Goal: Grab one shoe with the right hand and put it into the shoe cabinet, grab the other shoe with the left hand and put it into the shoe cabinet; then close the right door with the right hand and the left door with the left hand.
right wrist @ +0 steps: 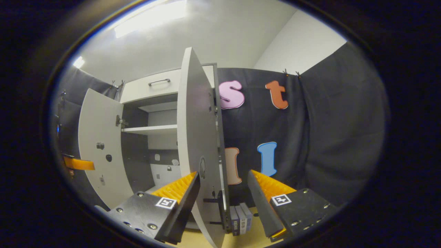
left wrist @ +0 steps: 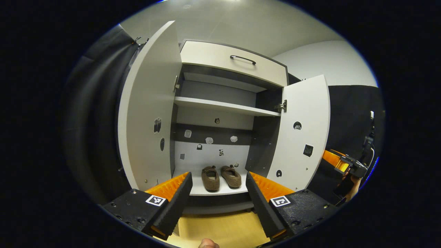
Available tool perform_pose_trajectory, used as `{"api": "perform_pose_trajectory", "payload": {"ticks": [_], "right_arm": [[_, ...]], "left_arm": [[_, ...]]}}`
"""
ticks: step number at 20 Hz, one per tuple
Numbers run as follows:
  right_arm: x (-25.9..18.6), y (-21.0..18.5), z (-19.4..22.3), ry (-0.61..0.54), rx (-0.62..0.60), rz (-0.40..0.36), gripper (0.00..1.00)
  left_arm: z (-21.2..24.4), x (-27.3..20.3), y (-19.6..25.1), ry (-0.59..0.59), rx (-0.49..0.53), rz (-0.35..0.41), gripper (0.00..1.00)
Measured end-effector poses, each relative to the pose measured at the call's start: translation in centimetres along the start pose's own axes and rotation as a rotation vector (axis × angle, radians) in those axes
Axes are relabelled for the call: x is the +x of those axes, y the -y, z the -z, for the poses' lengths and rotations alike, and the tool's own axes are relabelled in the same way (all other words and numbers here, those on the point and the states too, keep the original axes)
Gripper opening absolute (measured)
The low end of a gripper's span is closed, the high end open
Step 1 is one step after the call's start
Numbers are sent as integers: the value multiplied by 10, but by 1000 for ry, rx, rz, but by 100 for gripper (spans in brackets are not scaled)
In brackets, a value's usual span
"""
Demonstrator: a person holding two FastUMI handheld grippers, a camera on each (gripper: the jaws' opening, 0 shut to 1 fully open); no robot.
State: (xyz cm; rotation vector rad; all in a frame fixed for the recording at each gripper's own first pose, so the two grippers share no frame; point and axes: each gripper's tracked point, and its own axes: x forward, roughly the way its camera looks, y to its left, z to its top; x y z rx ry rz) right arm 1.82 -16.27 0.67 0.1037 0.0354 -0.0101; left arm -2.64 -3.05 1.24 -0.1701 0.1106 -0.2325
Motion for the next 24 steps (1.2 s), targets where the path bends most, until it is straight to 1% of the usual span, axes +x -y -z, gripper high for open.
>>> {"api": "perform_pose_trajectory", "payload": {"ticks": [3, 5, 10, 15, 21, 22, 23, 24], "right_arm": [[9, -28, 5, -20, 8, -78, 85], [17, -49, 9, -31, 22, -122, 85], [37, -82, 22, -55, 16, -174, 85], [55, -102, 40, -88, -7, -187, 85], [72, -111, 56, -115, -43, -178, 85], [74, -116, 59, -120, -42, -193, 78], [75, -124, 62, -125, -27, -215, 79], [78, -127, 63, -122, -24, -214, 85]], "left_arm": [[2, -7, -10, 0, -2, -27, 95], [3, -12, -22, -3, 2, -60, 95], [-3, -19, -49, 13, 0, -132, 95], [-10, -18, -60, 28, 3, -154, 95], [-13, -14, -64, 30, -4, -155, 94], [-13, -14, -65, 28, -5, -156, 94], [-11, -13, -66, 26, -7, -155, 95], [-9, -10, -65, 25, -9, -153, 89]]}}
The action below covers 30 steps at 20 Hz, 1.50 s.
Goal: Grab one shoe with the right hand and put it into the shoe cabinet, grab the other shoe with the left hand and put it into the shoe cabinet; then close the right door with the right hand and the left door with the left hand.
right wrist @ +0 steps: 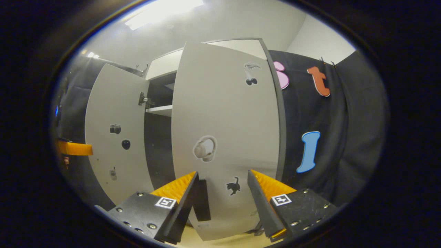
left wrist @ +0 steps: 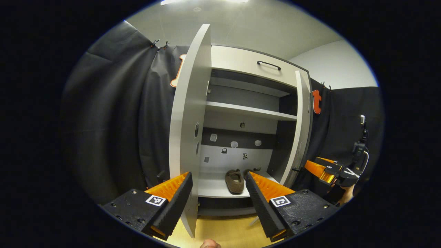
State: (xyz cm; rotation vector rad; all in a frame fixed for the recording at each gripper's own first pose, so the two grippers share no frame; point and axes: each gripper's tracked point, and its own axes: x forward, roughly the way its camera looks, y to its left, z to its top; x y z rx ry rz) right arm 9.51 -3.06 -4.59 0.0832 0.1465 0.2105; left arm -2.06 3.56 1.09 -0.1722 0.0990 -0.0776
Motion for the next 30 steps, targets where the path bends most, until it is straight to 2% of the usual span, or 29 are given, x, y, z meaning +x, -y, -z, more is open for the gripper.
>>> {"api": "perform_pose_trajectory", "payload": {"ticks": [1, 2, 3, 4, 6, 8, 15, 18, 19, 20, 21, 26, 30], "right_arm": [[-1, -1, -1, 0, -1, -7, 79], [0, -4, -1, -3, 0, -10, 82], [3, -6, 0, -6, 3, -18, 78], [5, -7, 1, -9, 5, -24, 79], [8, -10, 5, -19, 6, -31, 82], [13, -13, 6, -20, 6, -32, 78], [39, -23, 10, -21, 8, -24, 78], [49, -26, 10, -20, 1, -13, 82], [52, -27, 11, -19, -6, -9, 78], [55, -27, 11, -17, -12, -5, 82], [58, -28, 11, -17, -16, 0, 82], [70, -30, 14, -23, -8, 25, 83], [84, -32, 14, -18, -3, 35, 84]], "left_arm": [[1, 0, 0, 0, 0, 0, 94], [2, 3, 0, -1, 0, -1, 89], [2, 4, 0, -2, 2, -2, 89], [3, 5, -1, -1, 3, -3, 94], [3, 5, -2, 0, 3, -7, 94], [2, 4, -2, 3, -1, -7, 89], [1, 2, -1, 9, -4, -11, 89], [-1, 2, -1, 14, -5, -9, 94], [-2, 2, -1, 17, -5, -8, 89], [-3, 2, 0, 21, -6, -7, 89], [-5, 1, 1, 26, -9, -3, 94], [-14, -7, 0, 53, -27, 2, 94], [-22, -18, -13, 75, -38, -30, 95]]}}
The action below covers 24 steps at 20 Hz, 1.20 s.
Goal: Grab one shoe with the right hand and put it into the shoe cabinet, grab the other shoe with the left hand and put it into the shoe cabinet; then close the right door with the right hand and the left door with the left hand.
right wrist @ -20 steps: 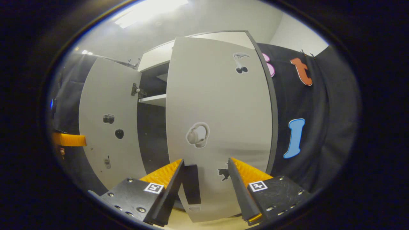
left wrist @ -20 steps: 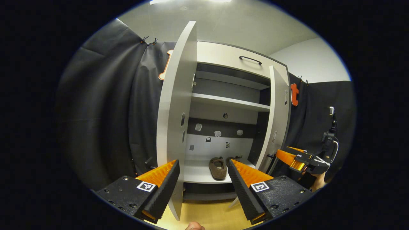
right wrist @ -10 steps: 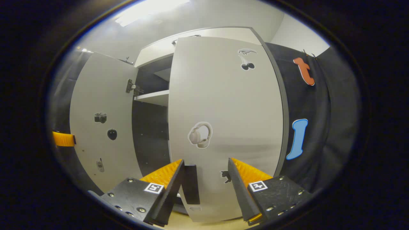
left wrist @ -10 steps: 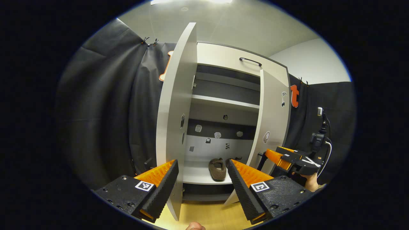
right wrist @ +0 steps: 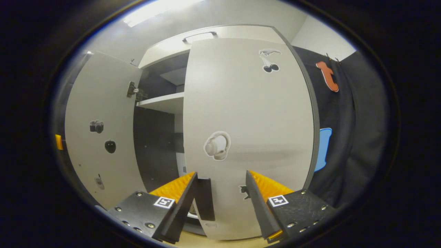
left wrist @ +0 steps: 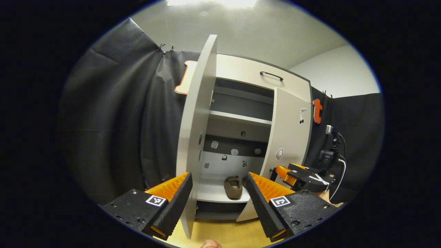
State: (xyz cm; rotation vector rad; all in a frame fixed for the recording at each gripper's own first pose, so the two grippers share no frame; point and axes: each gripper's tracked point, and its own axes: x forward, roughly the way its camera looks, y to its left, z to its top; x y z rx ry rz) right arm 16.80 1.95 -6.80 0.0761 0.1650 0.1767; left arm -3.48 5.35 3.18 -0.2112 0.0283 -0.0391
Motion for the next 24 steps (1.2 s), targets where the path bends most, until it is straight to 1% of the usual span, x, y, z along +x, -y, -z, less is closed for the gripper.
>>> {"api": "perform_pose_trajectory", "payload": {"ticks": [7, 9, 10, 12, 17, 19, 20, 21, 24], "right_arm": [[14, 0, 0, 6, -3, 18, 83], [16, 0, 0, 8, -3, 22, 83], [17, 0, 1, 9, -1, 23, 82], [19, 0, 1, 6, 8, 23, 83], [22, 1, 2, 3, 21, 26, 83], [22, 2, 2, 0, 19, 32, 83], [22, 4, 1, 0, 14, 40, 82], [20, 7, 0, 3, 10, 52, 83], [13, 14, -8, 26, 13, 68, 82]], "left_arm": [[-16, -24, -49, 36, -29, -111, 94], [-13, -29, -64, 36, -29, -148, 94], [-10, -29, -73, 31, -22, -165, 94], [0, -30, -90, 6, 4, -199, 94], [30, -13, -116, -73, 97, -230, 94], [44, -3, -119, -107, 108, -223, 95], [50, 1, -121, -122, 108, -218, 95], [55, 5, -124, -138, 108, -223, 95], [67, 14, -137, -154, 122, -245, 95]]}}
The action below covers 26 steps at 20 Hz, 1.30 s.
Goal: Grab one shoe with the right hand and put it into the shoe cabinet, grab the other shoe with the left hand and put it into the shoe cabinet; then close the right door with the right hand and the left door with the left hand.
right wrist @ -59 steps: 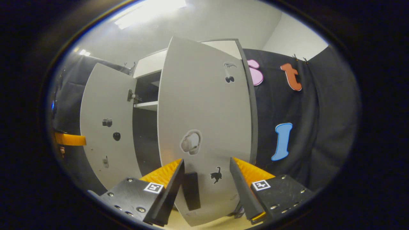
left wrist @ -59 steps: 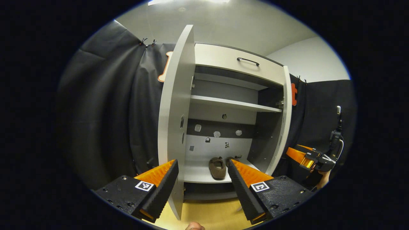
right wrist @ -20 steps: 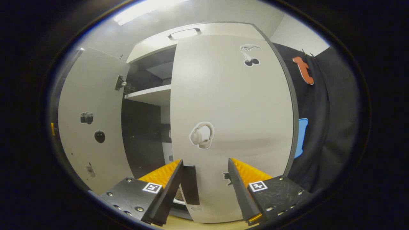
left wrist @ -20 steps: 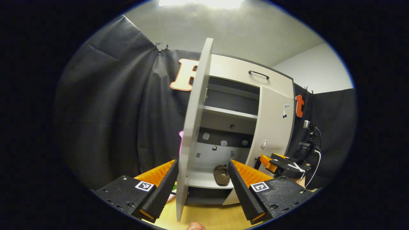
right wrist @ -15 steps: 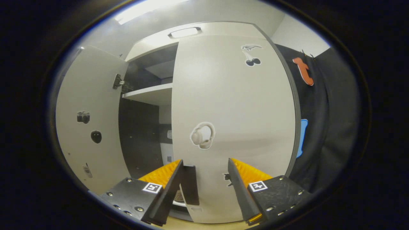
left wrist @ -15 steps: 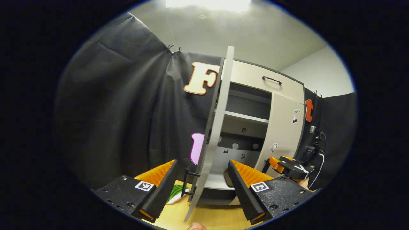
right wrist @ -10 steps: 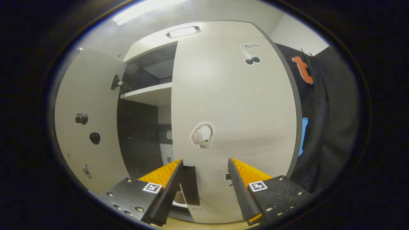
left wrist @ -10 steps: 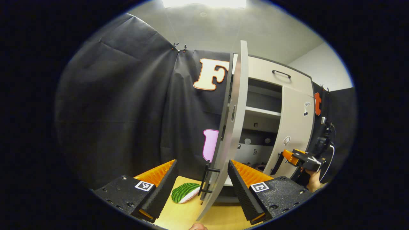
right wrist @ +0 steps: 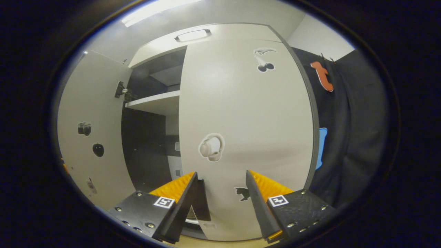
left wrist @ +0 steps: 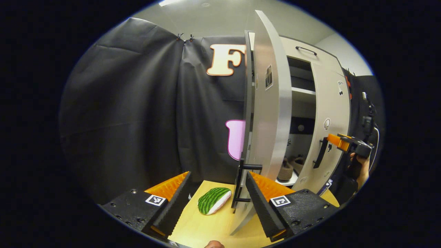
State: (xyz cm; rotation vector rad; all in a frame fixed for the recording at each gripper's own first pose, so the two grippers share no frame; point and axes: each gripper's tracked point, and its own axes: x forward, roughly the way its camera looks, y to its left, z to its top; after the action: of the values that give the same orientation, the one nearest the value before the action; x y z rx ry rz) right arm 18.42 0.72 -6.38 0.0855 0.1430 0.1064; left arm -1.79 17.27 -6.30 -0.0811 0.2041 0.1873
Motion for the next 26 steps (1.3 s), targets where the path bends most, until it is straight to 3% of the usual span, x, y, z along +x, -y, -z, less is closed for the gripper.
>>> {"api": "perform_pose_trajectory", "payload": {"ticks": [5, 6, 7, 10, 11, 12, 19, 22, 26], "right_arm": [[-12, 11, -17, 45, 10, 27, 84], [-13, 12, -17, 47, 15, 30, 84], [-15, 12, -18, 49, 22, 32, 83], [-20, 14, -16, 47, 30, 36, 83], [-23, 15, -14, 43, 25, 38, 84], [-26, 16, -13, 40, 23, 40, 83], [-53, 58, -6, 16, -4, 113, 83], [-67, 90, -5, 9, -8, 175, 84], [-81, 123, -1, -5, 17, 236, 85]], "left_arm": [[1, 5, 1, -3, -13, 9, 89], [2, 5, 1, -8, -12, 12, 94], [3, 4, 1, -14, -19, 15, 88], [-1, 6, 8, -5, -25, 42, 92], [-2, 9, 14, -2, -21, 53, 85], [-2, 16, 25, -1, -15, 65, 91], [3, 41, 125, -22, 5, 236, 90], [-1, 45, 144, 10, 96, 176, 91], [1, 46, 150, 14, 90, 43, 90]]}}
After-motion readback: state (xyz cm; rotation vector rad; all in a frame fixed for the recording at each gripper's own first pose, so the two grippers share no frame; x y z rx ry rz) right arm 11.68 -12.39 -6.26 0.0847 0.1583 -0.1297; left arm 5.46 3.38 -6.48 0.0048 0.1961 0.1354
